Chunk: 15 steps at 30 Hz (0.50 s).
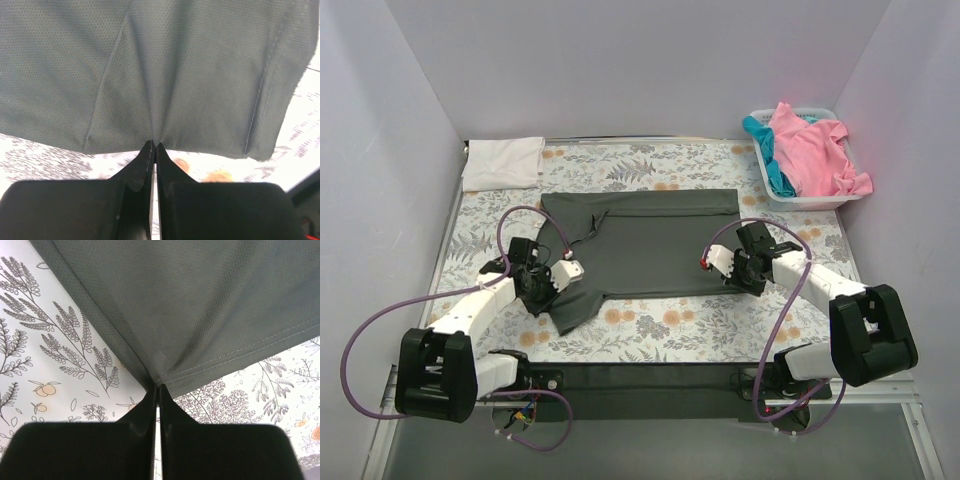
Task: Fold and stack the t-shirts
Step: Fold the tshirt
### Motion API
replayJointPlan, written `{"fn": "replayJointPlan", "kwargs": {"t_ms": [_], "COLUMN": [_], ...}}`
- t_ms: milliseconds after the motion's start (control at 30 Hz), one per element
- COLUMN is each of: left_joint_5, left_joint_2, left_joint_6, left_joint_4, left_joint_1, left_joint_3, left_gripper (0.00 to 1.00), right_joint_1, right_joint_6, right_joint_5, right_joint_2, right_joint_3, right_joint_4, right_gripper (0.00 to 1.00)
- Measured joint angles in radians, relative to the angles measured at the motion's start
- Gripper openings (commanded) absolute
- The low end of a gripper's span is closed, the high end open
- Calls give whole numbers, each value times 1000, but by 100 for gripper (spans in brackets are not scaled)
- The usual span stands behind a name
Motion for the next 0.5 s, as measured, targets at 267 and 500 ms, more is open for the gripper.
{"fn": "replayJointPlan", "kwargs": {"t_ms": [267,500], "left_joint_5": [35,48], "left_joint_2": [-199,-182], "left_joint_6": [2,-23], "left_joint_4": [-180,-211], "left_joint_1": [0,28], "left_joint_3": [47,146], "left_gripper": [0,0], "right_joint_1": [0,-31], "right_joint_6": [-6,-30], "right_joint_5": [8,-6], "right_joint_2": [-143,-145], "right_joint_3": [-20,42], "right_joint_4": [-39,-76], "right_gripper": [1,1]}}
